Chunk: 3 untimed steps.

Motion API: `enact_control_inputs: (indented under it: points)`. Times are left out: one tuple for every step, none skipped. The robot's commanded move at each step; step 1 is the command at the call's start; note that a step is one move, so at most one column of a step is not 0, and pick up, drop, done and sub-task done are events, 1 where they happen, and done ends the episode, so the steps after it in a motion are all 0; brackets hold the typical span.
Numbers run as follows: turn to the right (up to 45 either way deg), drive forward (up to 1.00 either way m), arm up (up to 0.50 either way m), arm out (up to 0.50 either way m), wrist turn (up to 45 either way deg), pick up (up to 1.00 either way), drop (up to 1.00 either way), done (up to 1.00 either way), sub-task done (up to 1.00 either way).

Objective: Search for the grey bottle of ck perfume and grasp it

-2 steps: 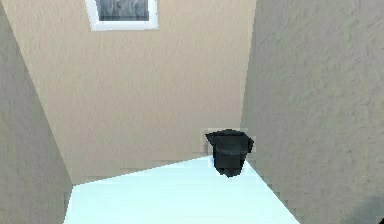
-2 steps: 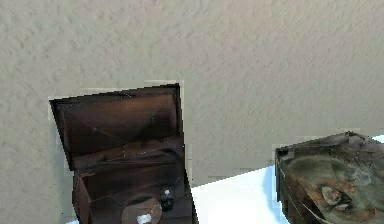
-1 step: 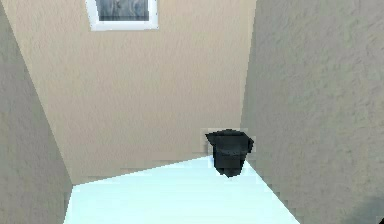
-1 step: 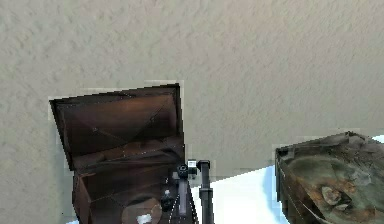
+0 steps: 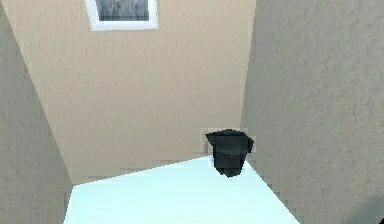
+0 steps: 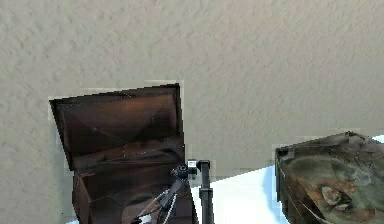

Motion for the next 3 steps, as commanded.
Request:
enact_control_inputs:
  points:
    - [0.0, 0.0, 0.0, 0.0, 45.0, 0.0, 0.0, 0.0, 0.0]
    - [0.0, 0.0, 0.0, 0.0, 45.0, 0.0, 0.0, 0.0, 0.0]
    - [0.0, 0.0, 0.0, 0.0, 6.0, 0.0, 0.0, 0.0, 0.0]
